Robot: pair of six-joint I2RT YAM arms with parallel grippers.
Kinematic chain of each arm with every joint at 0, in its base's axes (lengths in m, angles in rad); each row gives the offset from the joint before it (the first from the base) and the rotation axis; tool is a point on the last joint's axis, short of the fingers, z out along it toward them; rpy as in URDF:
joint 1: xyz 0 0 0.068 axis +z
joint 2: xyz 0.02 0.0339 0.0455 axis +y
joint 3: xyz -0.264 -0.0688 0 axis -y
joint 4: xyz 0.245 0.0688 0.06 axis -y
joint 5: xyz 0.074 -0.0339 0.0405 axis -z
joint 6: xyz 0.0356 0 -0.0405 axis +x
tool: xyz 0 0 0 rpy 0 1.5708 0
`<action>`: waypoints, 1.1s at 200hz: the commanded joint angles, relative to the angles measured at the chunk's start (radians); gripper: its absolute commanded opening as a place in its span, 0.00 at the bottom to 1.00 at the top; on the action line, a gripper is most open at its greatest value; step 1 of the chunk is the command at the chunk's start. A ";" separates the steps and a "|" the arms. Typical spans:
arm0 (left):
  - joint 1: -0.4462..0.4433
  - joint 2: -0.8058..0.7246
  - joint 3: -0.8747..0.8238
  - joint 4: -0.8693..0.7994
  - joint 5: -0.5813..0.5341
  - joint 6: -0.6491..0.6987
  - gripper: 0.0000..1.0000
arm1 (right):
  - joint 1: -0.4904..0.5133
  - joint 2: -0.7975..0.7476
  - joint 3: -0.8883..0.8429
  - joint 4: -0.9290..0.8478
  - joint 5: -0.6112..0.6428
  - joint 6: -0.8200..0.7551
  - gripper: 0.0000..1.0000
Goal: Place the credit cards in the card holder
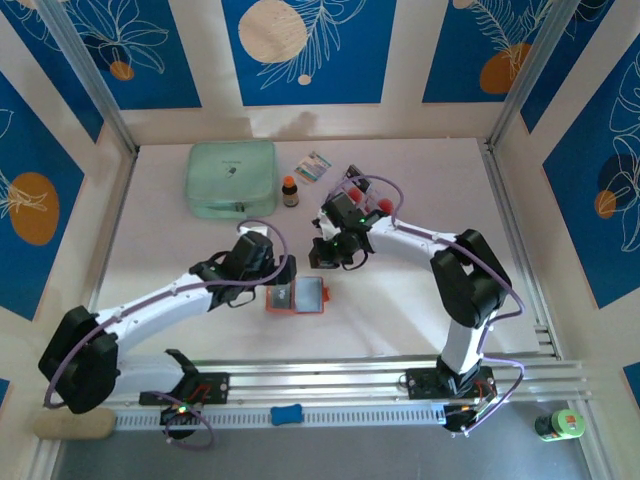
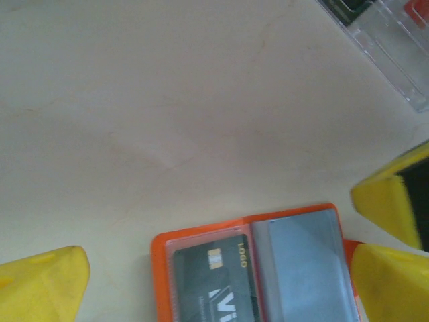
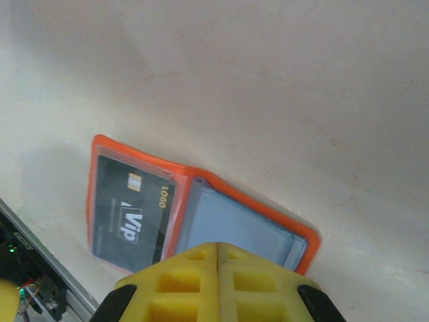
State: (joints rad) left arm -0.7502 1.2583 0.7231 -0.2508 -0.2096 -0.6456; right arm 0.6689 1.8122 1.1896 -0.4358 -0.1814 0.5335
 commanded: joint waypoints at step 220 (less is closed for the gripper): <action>-0.066 0.220 -0.082 0.134 0.004 0.016 1.00 | 0.060 0.156 -0.013 0.027 -0.031 0.017 0.00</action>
State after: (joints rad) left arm -0.8093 1.4639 0.6624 -0.1379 -0.2020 -0.6449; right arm 0.7174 1.9270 1.1770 -0.3939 -0.1886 0.5308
